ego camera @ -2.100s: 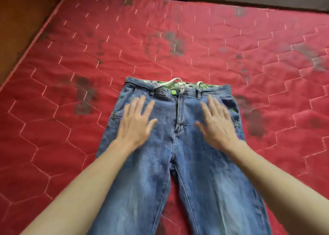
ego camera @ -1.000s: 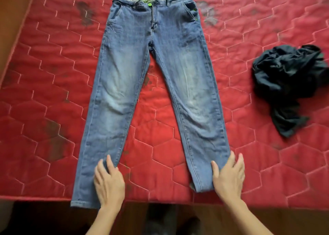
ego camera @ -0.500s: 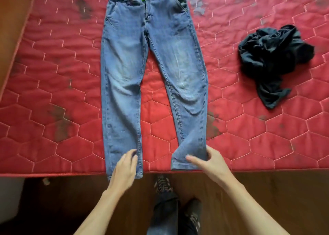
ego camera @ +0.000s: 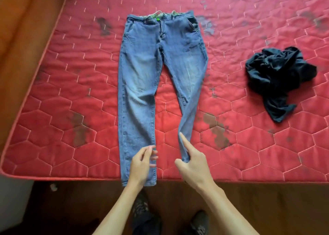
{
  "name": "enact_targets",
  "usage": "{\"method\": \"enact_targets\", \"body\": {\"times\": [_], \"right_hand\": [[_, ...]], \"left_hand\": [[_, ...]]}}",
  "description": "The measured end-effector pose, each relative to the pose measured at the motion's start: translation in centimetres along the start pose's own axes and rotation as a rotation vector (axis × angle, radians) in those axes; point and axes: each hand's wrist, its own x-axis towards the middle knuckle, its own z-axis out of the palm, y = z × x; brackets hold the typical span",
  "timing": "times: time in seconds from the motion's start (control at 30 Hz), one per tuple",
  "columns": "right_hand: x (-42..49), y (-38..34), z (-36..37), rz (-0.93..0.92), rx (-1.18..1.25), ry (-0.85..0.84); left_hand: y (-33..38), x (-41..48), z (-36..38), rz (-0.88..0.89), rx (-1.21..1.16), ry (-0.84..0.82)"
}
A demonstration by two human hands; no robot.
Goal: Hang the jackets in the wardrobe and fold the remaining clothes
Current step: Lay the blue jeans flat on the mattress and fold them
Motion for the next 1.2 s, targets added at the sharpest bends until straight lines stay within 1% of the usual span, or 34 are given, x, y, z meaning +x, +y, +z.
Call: {"method": "enact_targets", "body": {"times": [0.07, 0.1, 0.13, 0.17, 0.2, 0.27, 0.3, 0.37, 0.43, 0.47, 0.53, 0.57, 0.6, 0.63, 0.7, 0.73, 0.77, 0.83, 0.87, 0.93, 1.0, 1.07, 1.17, 1.2], "right_hand": [[1.1, -3.3, 3.4, -0.105, -0.122, -0.08], [1.7, -4.7, 5.4, -0.139, -0.164, -0.119], [2.2, -5.9, 7.3, -0.153, -0.208, -0.158], [2.5, -6.8, 9.2, -0.156, -0.264, -0.207], [2.8, -7.6, 10.9, -0.16, -0.331, -0.255], [3.2, -8.0, 13.7, -0.171, -0.465, -0.334], [3.4, -7.8, 14.9, -0.157, -0.535, -0.366], [3.5, -6.4, 16.9, -0.118, -0.654, -0.441], [3.1, -4.9, 18.1, -0.068, -0.699, -0.542], [2.8, -4.3, 18.4, -0.038, -0.693, -0.598], [1.8, -3.1, 18.5, 0.048, -0.602, -0.687], [1.3, -2.4, 18.4, 0.108, -0.536, -0.667], [0.9, -1.7, 18.2, 0.171, -0.475, -0.573], [0.7, -0.9, 17.9, 0.229, -0.409, -0.41], [0.8, 0.8, 17.4, 0.37, -0.282, -0.058], [1.1, 1.3, 17.1, 0.453, -0.216, 0.054], [1.6, 1.8, 16.9, 0.523, -0.158, 0.105], [2.1, 2.3, 16.7, 0.595, -0.08, 0.106], [2.2, 2.3, 16.7, 0.605, -0.042, 0.093], [1.9, 2.3, 16.7, 0.602, 0.037, 0.087], [1.4, 2.5, 16.7, 0.536, 0.108, 0.13], [0.8, 2.7, 16.8, 0.469, 0.166, 0.194], [0.2, 3.6, 16.7, 0.453, 0.071, 0.194], [0.1, 4.1, 16.6, 0.465, 0.028, 0.177]], "left_hand": [[3.5, 1.3, -0.9, -0.102, -0.278, -0.086], [4.8, 2.1, -1.8, -0.142, -0.367, -0.112], [5.7, 2.8, -3.0, -0.177, -0.407, -0.119], [6.1, 3.6, -4.4, -0.2, -0.4, -0.114], [5.9, 4.5, -5.9, -0.205, -0.327, -0.094], [4.8, 5.7, -8.5, -0.154, -0.11, -0.049], [3.7, 6.2, -9.5, -0.143, -0.04, -0.052], [1.5, 6.8, -10.7, -0.193, -0.011, -0.087], [-1.4, 7.3, -11.4, -0.256, 0.006, -0.128], [-2.9, 7.6, -11.6, -0.283, 0.006, -0.115], [-5.2, 8.2, -11.8, -0.3, 0.066, -0.036], [-5.7, 8.1, -12.0, -0.295, 0.12, 0.001], [-6.3, 7.9, -12.2, -0.274, 0.159, 0.02], [-6.3, 7.5, -12.5, -0.246, 0.198, -0.001], [-6.3, 6.6, -12.9, -0.218, 0.17, -0.128], [-6.5, 6.3, -13.2, -0.224, 0.162, -0.193], [-6.5, 6.0, -13.4, -0.233, 0.194, -0.246], [-6.4, 5.4, -13.7, -0.291, 0.153, -0.309], [-6.3, 5.0, -13.8, -0.347, 0.056, -0.339], [-5.8, 4.0, -13.7, -0.486, -0.21, -0.415], [-5.9, 3.0, -13.4, -0.556, -0.36, -0.434], [-6.9, 2.3, -13.1, -0.559, -0.329, -0.378], [-8.6, 1.6, -12.9, -0.501, -0.072, -0.224], [-8.8, 1.6, -13.0, -0.454, 0.032, -0.208]]}}
